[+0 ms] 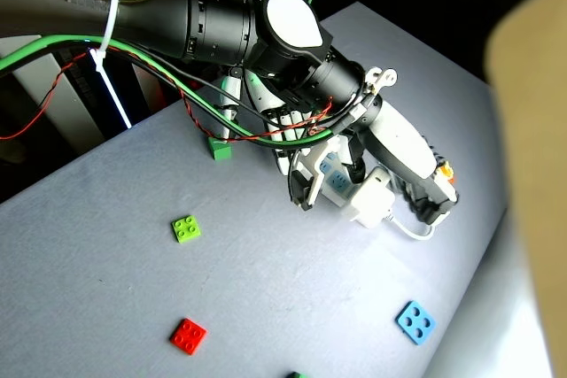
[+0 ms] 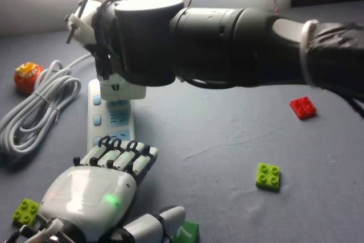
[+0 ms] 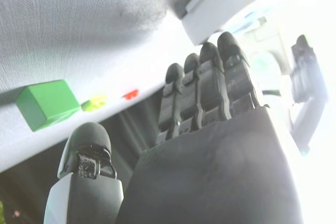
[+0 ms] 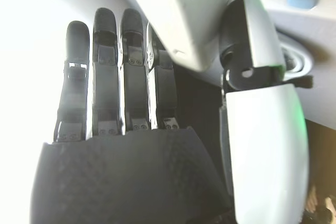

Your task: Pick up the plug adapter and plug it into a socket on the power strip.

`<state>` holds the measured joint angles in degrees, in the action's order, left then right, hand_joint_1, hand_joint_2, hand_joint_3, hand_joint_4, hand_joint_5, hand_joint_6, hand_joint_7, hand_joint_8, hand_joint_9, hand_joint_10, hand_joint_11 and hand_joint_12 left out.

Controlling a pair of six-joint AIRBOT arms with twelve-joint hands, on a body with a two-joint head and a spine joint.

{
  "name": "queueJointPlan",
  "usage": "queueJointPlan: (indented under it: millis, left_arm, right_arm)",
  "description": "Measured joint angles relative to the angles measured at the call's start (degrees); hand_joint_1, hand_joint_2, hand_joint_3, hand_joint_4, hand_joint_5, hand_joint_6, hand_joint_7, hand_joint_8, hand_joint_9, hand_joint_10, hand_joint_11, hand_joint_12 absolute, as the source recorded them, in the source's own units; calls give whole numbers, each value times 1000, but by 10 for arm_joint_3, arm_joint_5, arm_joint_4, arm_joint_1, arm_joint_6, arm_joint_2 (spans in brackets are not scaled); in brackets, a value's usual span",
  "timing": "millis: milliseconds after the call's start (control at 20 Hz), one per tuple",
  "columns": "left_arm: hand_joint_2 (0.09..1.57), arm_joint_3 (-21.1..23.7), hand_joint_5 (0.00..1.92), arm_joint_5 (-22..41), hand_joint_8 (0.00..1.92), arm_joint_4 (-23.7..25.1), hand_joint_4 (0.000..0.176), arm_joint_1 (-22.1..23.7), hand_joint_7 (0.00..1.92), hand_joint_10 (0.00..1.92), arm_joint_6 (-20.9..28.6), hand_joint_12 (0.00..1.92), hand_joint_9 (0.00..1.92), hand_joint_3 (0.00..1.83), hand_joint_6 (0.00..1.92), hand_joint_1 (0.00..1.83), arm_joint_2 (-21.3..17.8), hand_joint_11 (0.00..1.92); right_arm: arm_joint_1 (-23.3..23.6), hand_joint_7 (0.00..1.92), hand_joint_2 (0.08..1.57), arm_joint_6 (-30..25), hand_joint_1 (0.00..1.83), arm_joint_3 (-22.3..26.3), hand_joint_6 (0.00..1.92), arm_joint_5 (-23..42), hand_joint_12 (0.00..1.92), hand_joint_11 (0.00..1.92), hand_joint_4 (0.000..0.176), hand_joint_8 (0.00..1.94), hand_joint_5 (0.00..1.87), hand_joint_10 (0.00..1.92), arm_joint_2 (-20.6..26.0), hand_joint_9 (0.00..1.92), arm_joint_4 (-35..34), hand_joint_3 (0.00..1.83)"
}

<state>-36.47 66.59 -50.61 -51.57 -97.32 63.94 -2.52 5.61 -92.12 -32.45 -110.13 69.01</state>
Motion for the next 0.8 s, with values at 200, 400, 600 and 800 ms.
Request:
queueJointPlan:
  millis: [200,400,600,800]
  left_arm:
    - [1215,0,128,-27,5,-4,0,15,129,5,5,283,112,0,4,0,-22,0]
    - [1215,1,118,-74,4,-9,0,46,126,4,16,304,116,0,2,0,-49,0]
    - [1213,9,116,-107,2,-25,0,65,114,3,33,286,104,0,2,0,-83,0]
    - [1210,17,150,-165,9,-32,0,86,171,11,52,404,167,0,4,0,-136,0]
  right_arm:
    - [21,371,1049,-2,776,90,0,0,869,0,0,0,355,0,70,356,9,0]
    - [36,285,1065,-2,755,189,0,-3,689,0,0,0,282,0,163,260,1,5]
    - [47,270,1068,-14,713,287,0,-3,677,0,0,1,258,1,269,237,11,5]
    - [49,270,1053,-10,636,396,2,2,730,0,0,2,234,5,387,253,-22,0]
